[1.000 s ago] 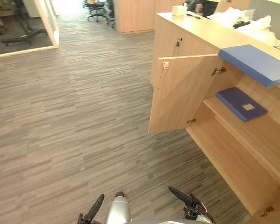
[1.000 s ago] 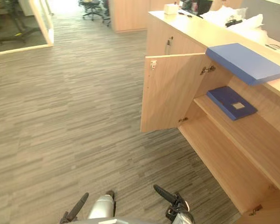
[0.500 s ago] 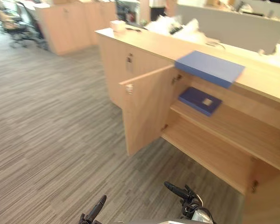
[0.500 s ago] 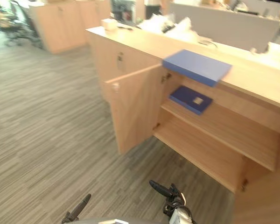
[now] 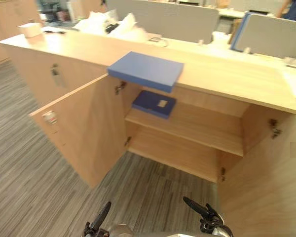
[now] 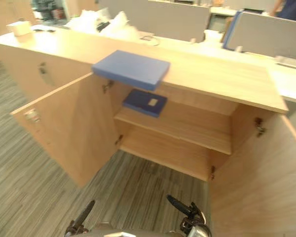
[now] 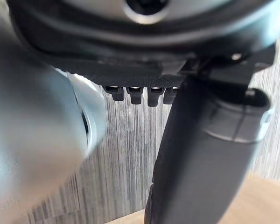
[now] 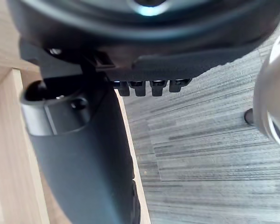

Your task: Walk over to the cabinet, pick up the folder, carry it to the office cabinet, place the folder inside the office cabinet, then close the office cabinet door

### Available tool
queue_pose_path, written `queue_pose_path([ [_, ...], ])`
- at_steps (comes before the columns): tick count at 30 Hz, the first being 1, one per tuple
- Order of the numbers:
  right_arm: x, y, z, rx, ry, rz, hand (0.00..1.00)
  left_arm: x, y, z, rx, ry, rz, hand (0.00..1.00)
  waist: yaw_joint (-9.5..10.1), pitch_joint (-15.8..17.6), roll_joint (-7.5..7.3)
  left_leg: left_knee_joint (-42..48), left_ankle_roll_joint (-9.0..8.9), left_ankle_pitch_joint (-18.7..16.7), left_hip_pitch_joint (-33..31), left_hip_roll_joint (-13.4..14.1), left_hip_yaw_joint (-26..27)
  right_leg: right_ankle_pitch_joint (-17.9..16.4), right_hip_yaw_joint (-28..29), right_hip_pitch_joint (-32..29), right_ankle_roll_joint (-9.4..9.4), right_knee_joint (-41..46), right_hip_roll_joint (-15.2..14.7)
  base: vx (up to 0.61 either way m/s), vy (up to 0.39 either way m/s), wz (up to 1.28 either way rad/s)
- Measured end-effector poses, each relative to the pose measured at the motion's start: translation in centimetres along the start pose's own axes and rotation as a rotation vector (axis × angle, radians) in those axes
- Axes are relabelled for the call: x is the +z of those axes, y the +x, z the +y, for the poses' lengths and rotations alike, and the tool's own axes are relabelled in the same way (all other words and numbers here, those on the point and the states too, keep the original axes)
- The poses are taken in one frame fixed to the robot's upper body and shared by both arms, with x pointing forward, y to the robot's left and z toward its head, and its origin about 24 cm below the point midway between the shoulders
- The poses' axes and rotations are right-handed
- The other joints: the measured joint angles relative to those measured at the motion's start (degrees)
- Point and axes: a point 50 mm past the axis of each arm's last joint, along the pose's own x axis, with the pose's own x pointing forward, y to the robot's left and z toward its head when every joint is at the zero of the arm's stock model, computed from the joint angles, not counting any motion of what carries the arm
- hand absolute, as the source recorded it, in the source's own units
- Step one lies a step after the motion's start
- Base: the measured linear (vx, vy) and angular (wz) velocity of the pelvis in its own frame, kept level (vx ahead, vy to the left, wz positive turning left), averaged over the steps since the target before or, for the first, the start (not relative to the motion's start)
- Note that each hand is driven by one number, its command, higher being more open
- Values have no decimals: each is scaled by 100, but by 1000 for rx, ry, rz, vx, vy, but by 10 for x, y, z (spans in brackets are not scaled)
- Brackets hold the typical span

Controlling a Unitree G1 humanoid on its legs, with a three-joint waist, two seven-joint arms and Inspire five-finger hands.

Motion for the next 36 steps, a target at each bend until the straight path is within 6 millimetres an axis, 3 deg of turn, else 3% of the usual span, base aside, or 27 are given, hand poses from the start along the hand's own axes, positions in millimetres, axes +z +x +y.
queue_pose_path([
  [2,-4,0,-1,-8,-4,20,100,-3,-1,2,5,5,10,100,127,-1,-90,-592,-9,-175,-220,-291,-145,86,340,181,86,-140,-12,291,145,-103],
  [4,-3,0,0,-13,-7,19,100,-4,-1,1,1,14,15,100,186,53,-65,-1767,-42,-348,-257,-703,-420,119,687,377,140,-237,-77,261,213,-97],
  [5,-3,0,1,-10,-16,19,100,-5,-2,1,-4,26,16,100,182,36,-44,-2480,-43,-308,-218,-917,-615,124,807,401,197,-233,-127,254,263,-80],
  [6,-1,0,-1,-12,-27,12,100,-10,-3,0,-11,34,27,100,182,-34,95,-3473,70,212,-127,-1117,-936,111,936,426,357,-236,-110,254,287,-71],
  [7,1,1,-4,-18,-29,8,100,-13,-4,2,-7,34,36,100,194,-49,170,-3573,136,474,-108,-1162,-1010,91,1040,454,451,-249,-88,261,250,-56],
  [8,-5,0,1,-6,-27,20,100,-7,-3,3,-11,46,22,100,168,-117,14,-3672,157,486,-3,-1304,-937,98,1138,491,581,-325,-273,215,163,-29],
  [10,-10,-2,9,18,-29,33,100,-2,-1,-1,-29,62,-1,100,184,-194,-108,-3924,167,490,168,-1458,-753,190,1206,541,692,-439,-506,257,157,-30],
  [15,-15,-3,14,54,-41,43,100,-7,-2,-2,-36,91,20,100,206,-320,-7,-4676,399,604,770,-1660,-318,410,1333,585,847,-471,-836,108,87,-37],
  [18,-7,-2,11,57,-87,13,100,-17,-5,4,-19,94,49,100,211,-303,172,-5180,487,685,1243,-1673,-2,378,1379,-127,892,1098,-1123,-7,64,-56],
  [20,-3,-2,5,51,-96,1,100,-14,-4,8,-13,101,43,100,178,-267,111,-5244,456,586,1469,-1838,31,456,1256,-660,786,2533,-1584,-24,21,-10],
  [22,-4,-2,3,48,-98,2,100,-14,-5,11,-4,103,43,100,165,-271,83,-5254,476,558,1569,-1838,-29,511,1106,-764,711,2953,-1737,15,-34,11],
  [23,-4,-2,3,48,-101,2,100,-14,-5,14,0,105,44,100,160,-271,66,-5268,477,557,1555,-1820,-49,280,932,-761,692,2818,-1795,3,-60,10],
  [26,-4,-2,3,52,-111,5,100,-13,-5,16,-9,105,44,100,107,-260,13,-5215,434,565,1463,-1783,-201,112,949,-660,724,1486,-1632,23,-170,27],
  [27,-8,-2,2,54,-129,19,100,-13,-4,15,-28,58,56,100,52,-313,-62,-5125,316,547,1324,-1772,-423,11,1076,-307,961,663,-1367,71,-249,51],
  [30,-6,-1,-3,48,-147,23,100,-19,-6,13,-51,-130,91,100,96,-345,88,-5378,133,697,1350,-1505,-687,226,865,-82,780,59,-937,93,-239,25],
  [32,-9,-2,-2,54,-163,33,100,-14,-6,9,-78,-196,67,100,120,-401,66,-5614,28,795,1409,-1353,-730,359,793,58,714,-305,-716,116,-239,6],
  [33,-13,-3,-2,66,-197,42,100,-7,-9,-3,-149,-238,36,100,182,-465,21,-5843,-48,875,1470,-1239,-698,472,792,133,660,-591,-550,108,-170,-4],
  [36,-17,-4,0,79,-231,57,100,8,-19,-28,-297,-229,-25,100,195,-512,-72,-6048,-52,927,1624,-1181,-678,506,794,282,638,-786,-462,109,-75,-5],
])
